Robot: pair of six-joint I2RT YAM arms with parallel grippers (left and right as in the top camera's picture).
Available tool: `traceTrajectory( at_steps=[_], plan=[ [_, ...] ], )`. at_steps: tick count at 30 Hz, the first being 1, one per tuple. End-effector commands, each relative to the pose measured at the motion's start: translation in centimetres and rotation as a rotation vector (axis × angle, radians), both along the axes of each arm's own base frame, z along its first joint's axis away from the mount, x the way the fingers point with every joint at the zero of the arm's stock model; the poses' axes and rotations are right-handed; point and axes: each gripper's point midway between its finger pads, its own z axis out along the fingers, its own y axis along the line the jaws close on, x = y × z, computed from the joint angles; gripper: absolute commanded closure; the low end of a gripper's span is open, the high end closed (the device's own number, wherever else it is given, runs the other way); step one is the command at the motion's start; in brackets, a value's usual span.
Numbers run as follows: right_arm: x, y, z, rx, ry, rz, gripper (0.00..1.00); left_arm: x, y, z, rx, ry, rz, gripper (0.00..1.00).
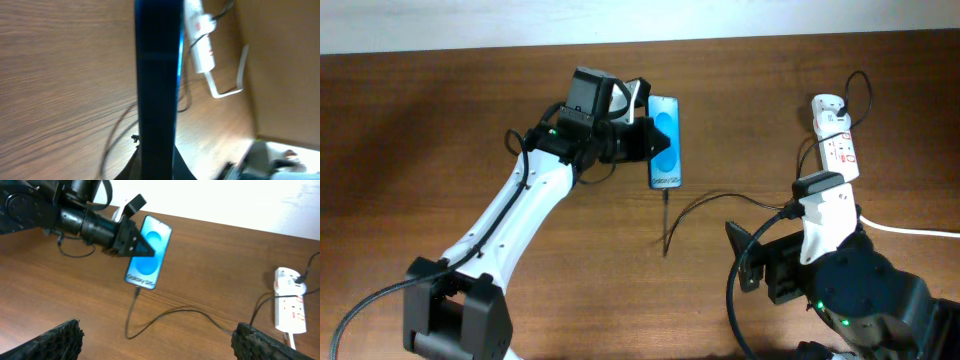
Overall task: Plug charger to phone and switch on socket
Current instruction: 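Release the plug and lower the phone onto the table with the left gripper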
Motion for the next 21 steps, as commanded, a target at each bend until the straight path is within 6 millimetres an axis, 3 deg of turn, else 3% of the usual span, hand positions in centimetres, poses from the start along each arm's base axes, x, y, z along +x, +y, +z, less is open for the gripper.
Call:
traceTrajectory(
  at_steps=[1,5,9,15,21],
  plan=[
    [0.9,0.2,-0.2,-0.031,-0.001,-0.034,0.01,1.2,0.4,-3.4,0.084,-0.032,-0.064,1.00],
    [1.8,1.6,-1.5,-0.085,0.033,-0.033,0.01,0.5,-1.1,-7.9,-0.010,0.118,-0.146,1.00],
    [2.8,3.1,-3.1,-0.140,0.074,-0.037,0.01,1.4,-1.0,-11.0,-0.044,0.165,-0.152,1.00],
    [4.0,5.0,-5.5,-0.146,0.152,-0.093,0.01,2.9,0.3,-13.8,-0.029,0.181,-0.112,1.00],
    [4.0,5.0,-5.5,-0.102,0.168,-0.127,0.01,3.1,0.7,-16.2,0.009,0.205,-0.092,1.00]
  ],
)
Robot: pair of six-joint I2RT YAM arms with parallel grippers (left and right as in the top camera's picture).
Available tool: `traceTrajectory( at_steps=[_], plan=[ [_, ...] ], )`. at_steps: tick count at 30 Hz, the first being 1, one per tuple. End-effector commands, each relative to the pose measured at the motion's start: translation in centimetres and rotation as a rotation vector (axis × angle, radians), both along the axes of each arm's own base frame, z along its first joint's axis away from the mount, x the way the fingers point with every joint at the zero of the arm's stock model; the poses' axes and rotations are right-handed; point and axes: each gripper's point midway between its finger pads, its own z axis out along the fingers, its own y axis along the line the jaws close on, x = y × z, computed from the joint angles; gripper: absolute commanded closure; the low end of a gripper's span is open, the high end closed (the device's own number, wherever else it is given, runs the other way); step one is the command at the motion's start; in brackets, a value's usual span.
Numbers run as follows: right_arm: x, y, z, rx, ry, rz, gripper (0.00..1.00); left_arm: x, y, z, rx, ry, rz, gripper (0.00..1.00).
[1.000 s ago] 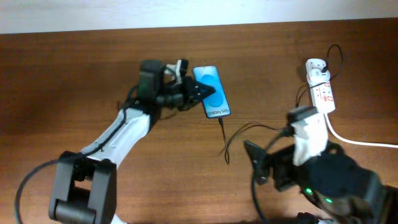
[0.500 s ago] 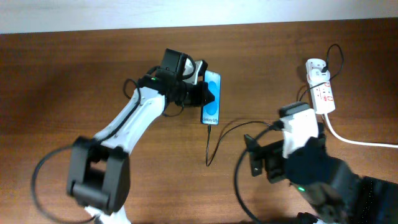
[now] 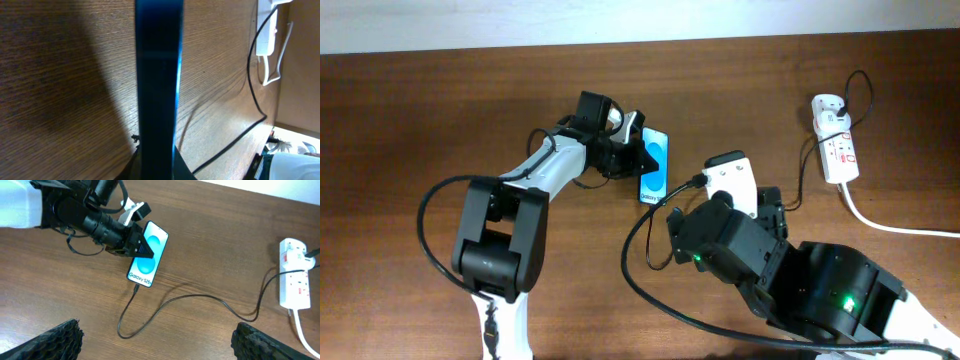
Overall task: Plug charger to phone and switch on socket
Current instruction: 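Release the plug and lower the phone onto the table with the left gripper, then open the left gripper off the phone and retract the left arm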
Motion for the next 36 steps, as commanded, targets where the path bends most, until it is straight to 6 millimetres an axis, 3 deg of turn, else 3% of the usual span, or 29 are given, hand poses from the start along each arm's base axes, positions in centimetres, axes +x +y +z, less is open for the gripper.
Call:
traceTrajectory(
  at_steps=[1,11,13,17,19,26,27,28,29,30,36],
  plan=[
    [0.1,-0.4,0.6,0.031,-0.013,-0.036,0.01,0.4,-0.1,-1.6,0.010,-0.003,-0.014,1.00],
    [0.1,-0.5,0.5,0.051,-0.006,-0.061,0.02,-0.8,0.1,-6.3,0.042,0.093,-0.019,0.98],
    [0.1,-0.6,0.4,0.047,-0.004,-0.061,0.01,-1.1,0.2,-7.4,0.049,0.122,-0.013,0.88],
    [0.0,-0.7,0.4,0.041,-0.002,-0.062,0.02,-1.1,0.2,-7.6,0.051,0.142,0.003,0.70],
    [0.1,-0.7,0.4,0.039,-0.003,-0.063,0.01,-1.0,0.4,-7.8,0.067,0.139,0.012,0.53],
    [0.1,-1.3,0.3,0.010,-0.009,-0.078,0.01,-1.1,1.6,-8.8,0.147,0.213,0.109,0.32],
    [0.1,-1.4,0.3,0.010,-0.009,-0.079,0.01,-1.2,1.7,-8.9,0.149,0.220,0.111,0.26],
    [0.1,-1.3,0.3,0.010,-0.009,-0.079,0.01,-1.5,1.9,-9.0,0.162,0.237,0.116,0.11],
    [0.1,-1.3,0.3,0.010,-0.009,-0.079,0.01,-1.8,2.2,-9.3,0.184,0.259,0.132,0.04],
    [0.1,-1.3,0.3,0.010,-0.009,-0.079,0.01,-2.0,2.5,-9.5,0.205,0.277,0.149,0.00],
    [0.1,-1.3,0.3,0.011,-0.010,-0.079,0.02,-2.1,4.0,-9.6,0.310,0.323,0.207,0.01]
  ],
)
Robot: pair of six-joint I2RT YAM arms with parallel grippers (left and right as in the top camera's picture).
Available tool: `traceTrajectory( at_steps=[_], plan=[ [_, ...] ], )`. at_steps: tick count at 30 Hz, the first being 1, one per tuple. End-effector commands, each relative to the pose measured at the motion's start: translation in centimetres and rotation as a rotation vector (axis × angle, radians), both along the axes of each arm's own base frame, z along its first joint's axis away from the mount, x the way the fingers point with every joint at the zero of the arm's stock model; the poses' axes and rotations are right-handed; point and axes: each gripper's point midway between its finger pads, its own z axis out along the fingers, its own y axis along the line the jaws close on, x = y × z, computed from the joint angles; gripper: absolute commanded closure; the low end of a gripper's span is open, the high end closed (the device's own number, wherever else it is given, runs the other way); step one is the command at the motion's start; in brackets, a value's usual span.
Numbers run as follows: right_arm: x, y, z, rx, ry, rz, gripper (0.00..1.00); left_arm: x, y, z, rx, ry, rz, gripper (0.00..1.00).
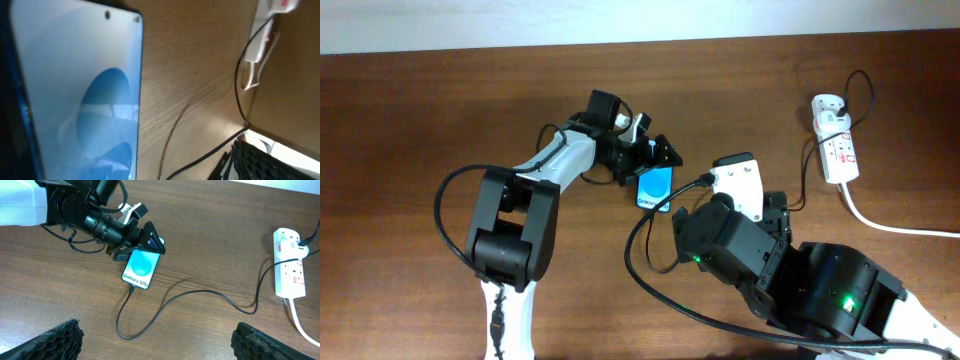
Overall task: Plug charger to phone and switch on socket
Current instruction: 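Open the left gripper off the phone and retract the left arm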
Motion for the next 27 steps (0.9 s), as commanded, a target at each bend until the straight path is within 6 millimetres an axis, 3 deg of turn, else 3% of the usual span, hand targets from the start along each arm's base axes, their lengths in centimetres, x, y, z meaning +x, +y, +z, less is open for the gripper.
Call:
traceTrajectory(
  at_steps=[1,5,9,14,18,21,27],
  plan=[
    [0.3,-0.5,0.7,0.015,-0.025,-0.034,0.01,-1.5,5.8,-8.2,0.379,0.116,0.094,0.01],
    [0.3,-0.6,0.7,0.029,-0.028,-0.054,0.01,-1.5,7.0,-7.4,0.547,0.066,0.018,0.01],
    [0.3,-0.7,0.7,0.041,-0.026,-0.068,0.01,-1.6,5.9,-7.0,0.547,0.030,-0.030,0.01],
    [0.3,-0.7,0.7,0.044,-0.025,-0.069,0.01,-0.1,6.4,-5.4,0.620,-0.019,-0.026,0.01],
    [0.4,-1.4,0.7,0.065,-0.030,-0.134,0.01,3.2,8.5,1.5,0.759,-0.164,0.031,0.00],
    [0.3,-2.5,0.6,0.068,-0.034,-0.210,0.01,4.2,9.2,6.5,0.778,-0.265,0.084,0.01],
    [-0.1,-5.3,1.2,0.089,-0.080,-0.349,0.01,2.8,12.4,19.3,0.803,-0.501,0.235,0.01]
  ],
)
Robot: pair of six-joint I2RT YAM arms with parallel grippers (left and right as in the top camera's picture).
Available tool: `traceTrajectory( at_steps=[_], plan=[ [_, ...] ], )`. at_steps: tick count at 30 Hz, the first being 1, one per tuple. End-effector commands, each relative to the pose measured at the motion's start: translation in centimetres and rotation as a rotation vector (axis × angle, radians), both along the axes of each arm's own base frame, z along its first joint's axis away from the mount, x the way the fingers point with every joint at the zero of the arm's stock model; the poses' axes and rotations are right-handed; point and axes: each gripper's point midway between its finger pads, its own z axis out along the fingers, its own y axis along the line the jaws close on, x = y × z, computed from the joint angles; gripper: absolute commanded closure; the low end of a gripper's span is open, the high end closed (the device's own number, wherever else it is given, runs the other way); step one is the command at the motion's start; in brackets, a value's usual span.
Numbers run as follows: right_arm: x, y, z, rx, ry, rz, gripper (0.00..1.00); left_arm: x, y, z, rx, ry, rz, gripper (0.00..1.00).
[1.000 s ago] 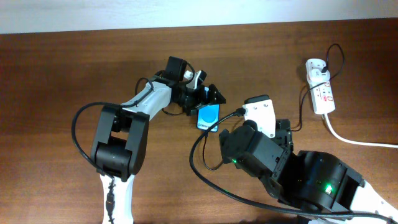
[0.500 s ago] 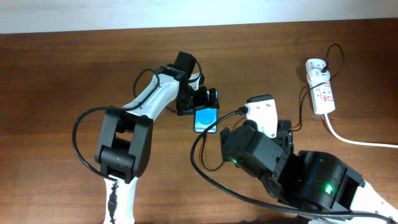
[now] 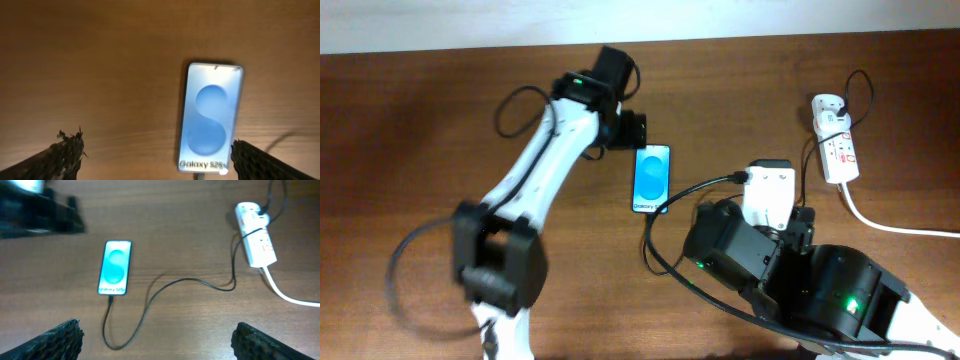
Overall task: Plug charger to phone and switch on socket
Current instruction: 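Open the left gripper off the phone and retract the left arm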
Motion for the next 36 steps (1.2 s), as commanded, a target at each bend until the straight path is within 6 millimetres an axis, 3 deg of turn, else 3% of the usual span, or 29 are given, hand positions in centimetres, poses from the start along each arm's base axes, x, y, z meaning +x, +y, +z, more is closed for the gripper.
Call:
traceTrajectory(
  at_steps=[1,4,8,12,14,16,19,24,29,33,36],
  plan=[
    [0.3,-1.8,1.6,0.034,-0.083,-0.091,0.01,-0.9,3.3,11.2,0.039,-0.261,0.050,0.01],
    [0.2,-2.3,1.7,0.012,-0.088,-0.099,0.01,-3.9,4.8,16.1,0.017,-0.344,0.062,0.04],
    [0.2,-2.9,1.7,0.023,-0.093,-0.146,0.01,-8.0,7.9,18.9,0.060,-0.438,0.105,0.09],
    [0.7,-4.6,1.2,0.032,-0.085,-0.238,0.02,-13.9,10.7,17.3,0.030,-0.548,0.126,0.08],
    [1.0,-5.3,1.0,0.041,-0.086,-0.283,0.01,-15.7,11.4,16.4,0.001,-0.590,0.128,0.04],
    [1.5,-6.8,0.4,0.060,-0.085,-0.384,0.01,-19.6,13.2,14.5,-0.047,-0.685,0.143,0.01],
    [2.3,-7.8,-0.6,0.056,-0.071,-0.458,0.01,-22.0,14.8,13.8,-0.053,-0.755,0.173,0.01],
    [3.9,-8.6,-4.6,-0.027,0.036,-0.540,0.01,-23.7,18.3,13.1,0.064,-0.801,0.276,0.01],
    [4.8,-9.1,-7.6,0.021,0.152,-0.658,0.01,-23.4,18.9,13.7,0.083,-0.833,0.314,0.01],
    [5.1,-10.4,-8.1,0.029,0.177,-0.716,0.01,-23.0,19.5,14.9,0.094,-0.892,0.362,0.01],
    [5.1,-10.8,-8.1,0.031,0.176,-0.732,0.01,-22.4,18.7,13.5,0.055,-0.898,0.339,0.01]
  ],
)
